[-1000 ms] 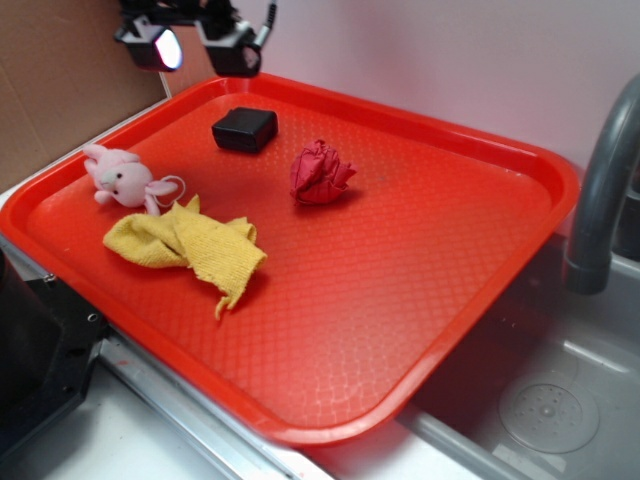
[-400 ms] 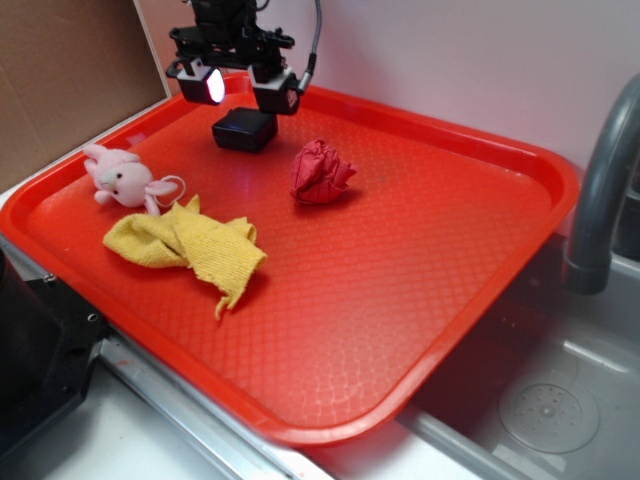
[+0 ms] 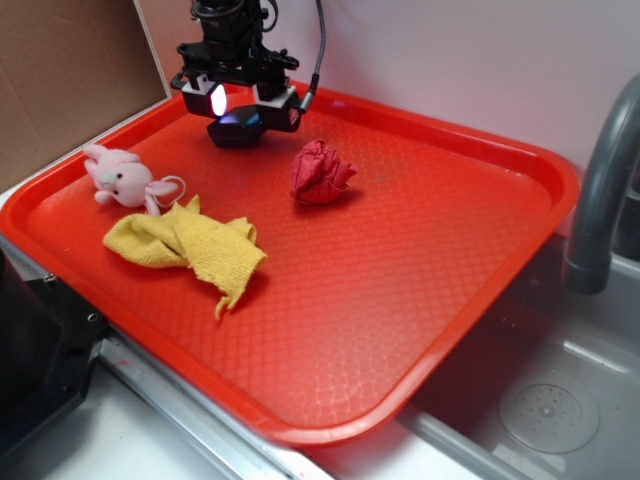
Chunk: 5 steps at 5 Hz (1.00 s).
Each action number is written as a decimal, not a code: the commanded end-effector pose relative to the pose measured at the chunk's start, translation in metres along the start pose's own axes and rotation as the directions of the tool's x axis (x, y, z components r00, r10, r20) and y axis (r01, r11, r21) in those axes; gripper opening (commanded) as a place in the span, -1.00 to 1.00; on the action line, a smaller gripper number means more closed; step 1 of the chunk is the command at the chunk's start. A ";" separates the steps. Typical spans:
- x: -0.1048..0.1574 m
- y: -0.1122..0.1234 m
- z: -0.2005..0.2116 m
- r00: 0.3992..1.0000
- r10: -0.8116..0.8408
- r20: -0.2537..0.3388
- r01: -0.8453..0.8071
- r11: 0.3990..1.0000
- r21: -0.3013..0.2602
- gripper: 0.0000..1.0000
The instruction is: Grab the black box.
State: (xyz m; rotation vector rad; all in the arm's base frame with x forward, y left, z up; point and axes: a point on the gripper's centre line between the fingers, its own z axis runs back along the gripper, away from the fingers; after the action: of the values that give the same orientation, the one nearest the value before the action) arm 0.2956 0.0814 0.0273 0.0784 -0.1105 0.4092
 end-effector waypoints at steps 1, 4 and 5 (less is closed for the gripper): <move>0.002 0.004 -0.007 1.000 -0.022 0.010 0.022 1.000 -0.007 1.00; -0.006 0.004 -0.003 0.999 -0.014 0.029 0.014 1.000 0.009 -1.00; -0.007 0.002 0.001 0.999 -0.037 0.031 0.036 0.999 0.029 -1.00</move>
State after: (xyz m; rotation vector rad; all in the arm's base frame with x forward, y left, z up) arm 0.2881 0.0801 0.0194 0.1159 -0.1109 0.3786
